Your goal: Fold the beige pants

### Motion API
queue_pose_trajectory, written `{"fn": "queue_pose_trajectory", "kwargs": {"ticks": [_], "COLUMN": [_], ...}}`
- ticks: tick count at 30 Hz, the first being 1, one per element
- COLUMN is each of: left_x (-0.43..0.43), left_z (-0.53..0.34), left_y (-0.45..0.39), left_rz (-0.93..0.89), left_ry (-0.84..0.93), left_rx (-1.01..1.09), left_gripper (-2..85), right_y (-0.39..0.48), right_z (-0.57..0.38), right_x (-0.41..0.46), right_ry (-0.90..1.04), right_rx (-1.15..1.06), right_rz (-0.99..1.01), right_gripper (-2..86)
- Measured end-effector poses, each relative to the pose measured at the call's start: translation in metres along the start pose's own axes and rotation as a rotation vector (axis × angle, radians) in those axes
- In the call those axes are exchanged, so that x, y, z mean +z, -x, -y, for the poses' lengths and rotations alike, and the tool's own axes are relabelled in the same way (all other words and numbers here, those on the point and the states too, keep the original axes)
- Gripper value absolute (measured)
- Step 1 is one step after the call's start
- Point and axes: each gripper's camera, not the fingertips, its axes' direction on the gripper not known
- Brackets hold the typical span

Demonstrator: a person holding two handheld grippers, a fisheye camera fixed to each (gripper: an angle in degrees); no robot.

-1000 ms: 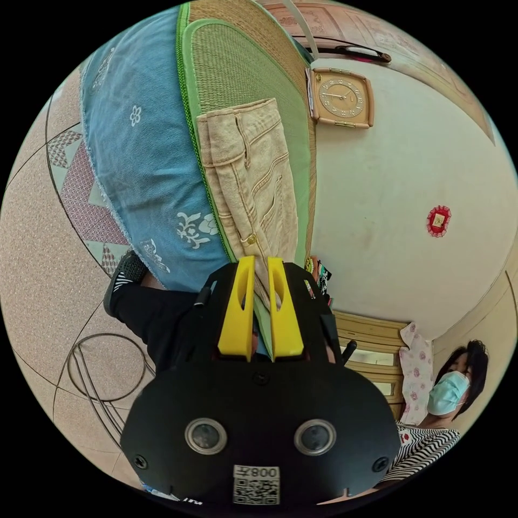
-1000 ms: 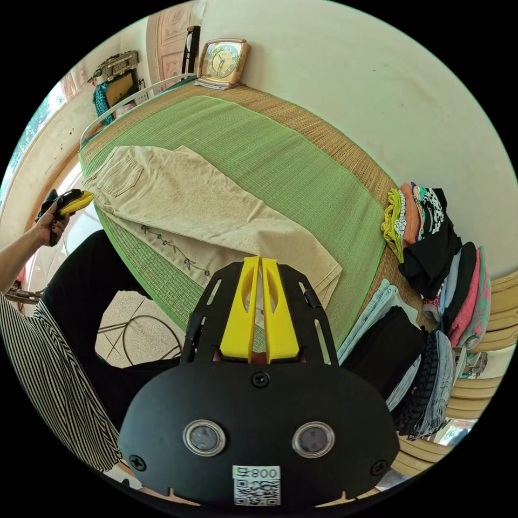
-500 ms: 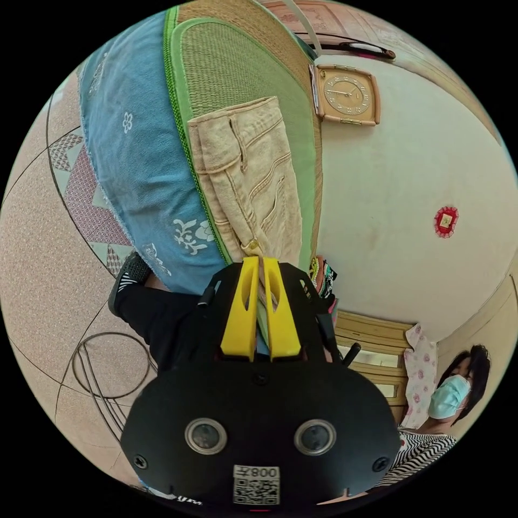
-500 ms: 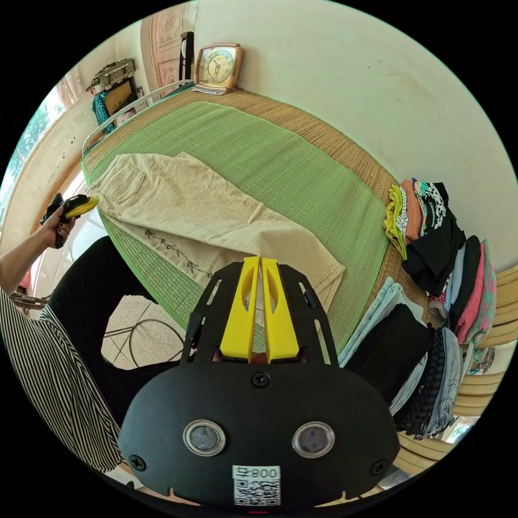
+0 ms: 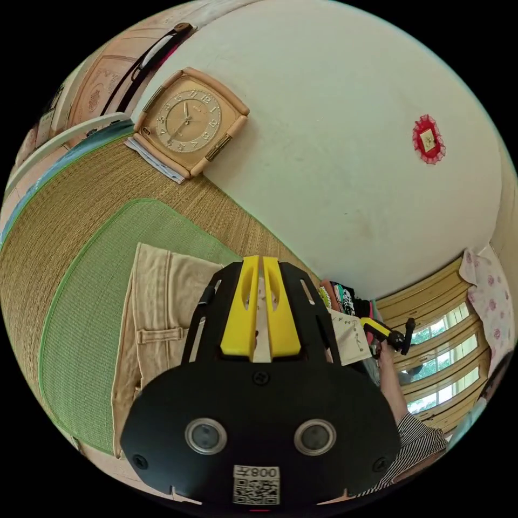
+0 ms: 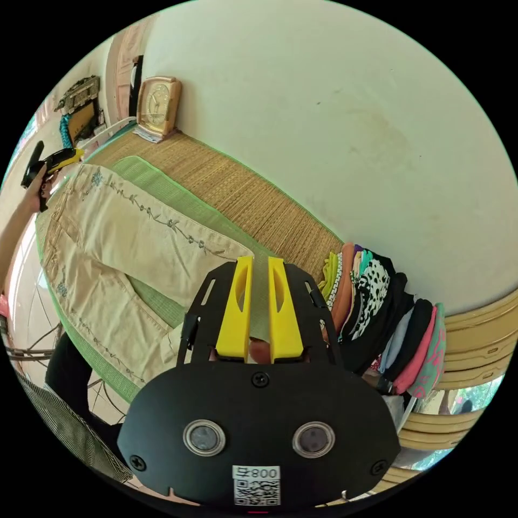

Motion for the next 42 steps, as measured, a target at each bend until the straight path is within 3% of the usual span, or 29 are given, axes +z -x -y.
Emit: {"fn": "queue_pose_trajectory", "kwargs": {"ticks": [2, 6, 10, 15, 19, 22, 26, 37, 42], "left_x": [0.021, 0.048, 0.022, 0.009, 0.042, 0.058, 0.076, 0.081, 0.088], "left_z": [-0.008, -0.089, -0.174, -0.217, -0.21, -0.2, -0.196, -0.191, -0.199], "left_y": [-0.005, 0.027, 0.083, 0.123, 0.13, 0.129, 0.137, 0.152, 0.157], "left_rz": [0.011, 0.028, 0.222, 0.424, 0.414, 0.449, 0.368, 0.187, 0.264], "left_ry": [0.028, 0.175, 0.209, 0.21, 0.235, 0.216, 0.208, 0.1, 0.141], "left_rx": [0.064, 0.112, -0.003, -0.163, -0.202, -0.219, -0.247, -0.26, -0.195], "left_gripper": [2.1, 3.4, 6.4, 8.7, 9.2, 8.7, 7.5, 2.7, 2.8], "right_y": [-0.013, -0.007, -0.001, 0.009, 0.005, -0.005, -0.016, -0.029, -0.037], "right_z": [0.017, -0.036, -0.138, -0.211, -0.251, -0.276, -0.3, -0.298, -0.33], "right_x": [0.022, 0.041, 0.065, 0.061, 0.045, 0.043, 0.027, -0.021, -0.041], "right_ry": [0.096, 0.061, 0.132, 0.253, 0.309, 0.356, 0.305, 0.4, 0.394], "right_rx": [0.012, 0.017, 0.086, 0.174, 0.298, 0.427, 0.585, 0.561, 0.576], "right_rz": [0.041, 0.127, 0.247, 0.325, 0.232, 0.257, 0.301, 0.316, 0.42], "right_gripper": [7.1, 8.3, 8.6, 11.5, 11.9, 11.7, 10.8, 2.0, 1.5]}}
